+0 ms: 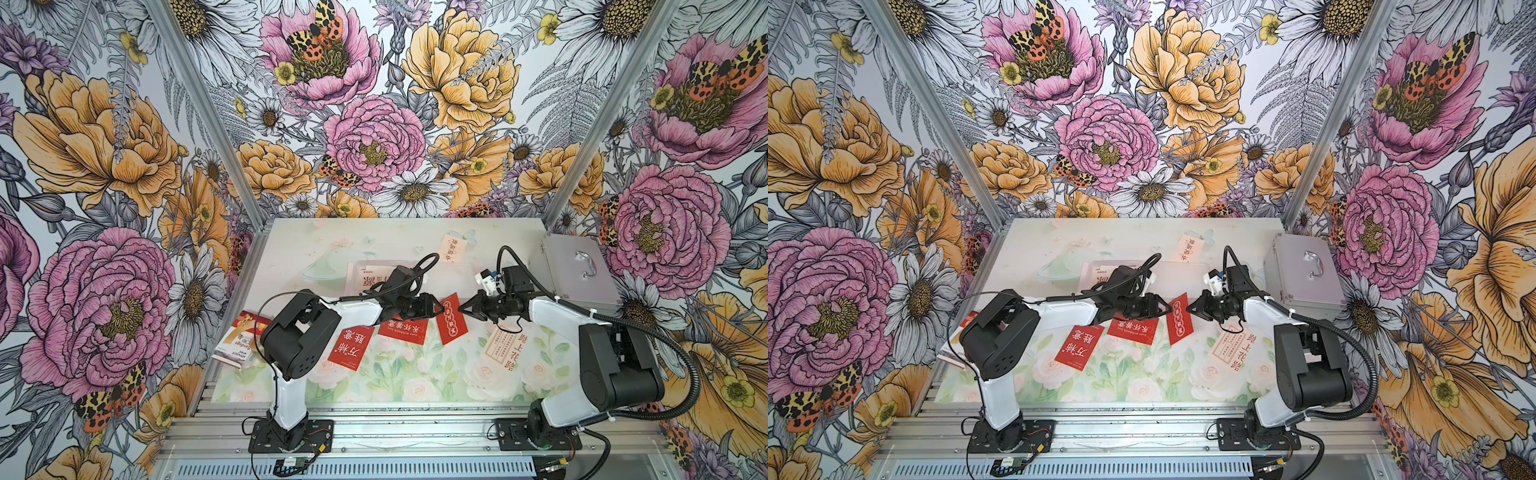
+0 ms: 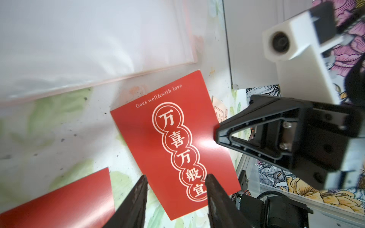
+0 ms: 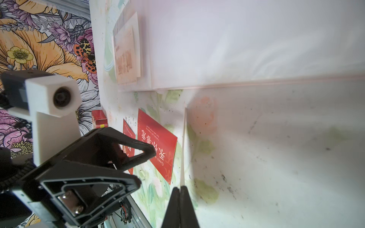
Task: Place the photos into the photo albums
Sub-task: Pick up the photo at the center of the board.
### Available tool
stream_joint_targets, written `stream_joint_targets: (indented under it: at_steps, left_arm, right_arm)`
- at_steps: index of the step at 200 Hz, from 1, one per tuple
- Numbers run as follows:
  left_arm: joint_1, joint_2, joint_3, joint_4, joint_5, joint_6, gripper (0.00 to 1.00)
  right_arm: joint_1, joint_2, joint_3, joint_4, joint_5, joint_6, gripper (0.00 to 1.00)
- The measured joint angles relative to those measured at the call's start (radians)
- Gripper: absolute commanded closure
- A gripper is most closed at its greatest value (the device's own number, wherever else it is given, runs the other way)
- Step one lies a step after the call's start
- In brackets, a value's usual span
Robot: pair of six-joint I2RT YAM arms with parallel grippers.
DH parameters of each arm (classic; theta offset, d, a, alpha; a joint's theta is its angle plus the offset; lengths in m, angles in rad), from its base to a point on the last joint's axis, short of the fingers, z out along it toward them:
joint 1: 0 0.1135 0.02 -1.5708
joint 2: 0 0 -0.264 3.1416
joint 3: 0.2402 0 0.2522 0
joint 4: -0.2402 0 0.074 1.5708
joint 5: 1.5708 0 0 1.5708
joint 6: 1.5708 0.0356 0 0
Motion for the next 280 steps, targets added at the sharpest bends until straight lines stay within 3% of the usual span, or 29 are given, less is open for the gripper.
stream_joint_targets:
  at_steps: [52,135,196,280]
  left_arm:
    - [0.093,-0.092,-0.084,0.003,0.024,0.021,0.51]
    - [0.32,-0.271,-0.211,0.047,0.179,0.128,0.5]
    - [0.34,-0.251,-0.215,0.105,0.361,0.139,0.49]
    - [0.341,-0.158,-0.161,0.113,0.502,0.174,0.45]
  right_arm:
    - [0.0,-0.022,0.0,-0.003,-0.032,0.0,1.0]
    - [0.0,-0.047,0.045,-0.054,-0.132,-0.006,1.0]
    - [0.006,-0.048,0.053,-0.06,-0.221,-0.026,1.0]
    - [0.085,-0.015,0.099,-0.064,-0.314,-0.052,1.0]
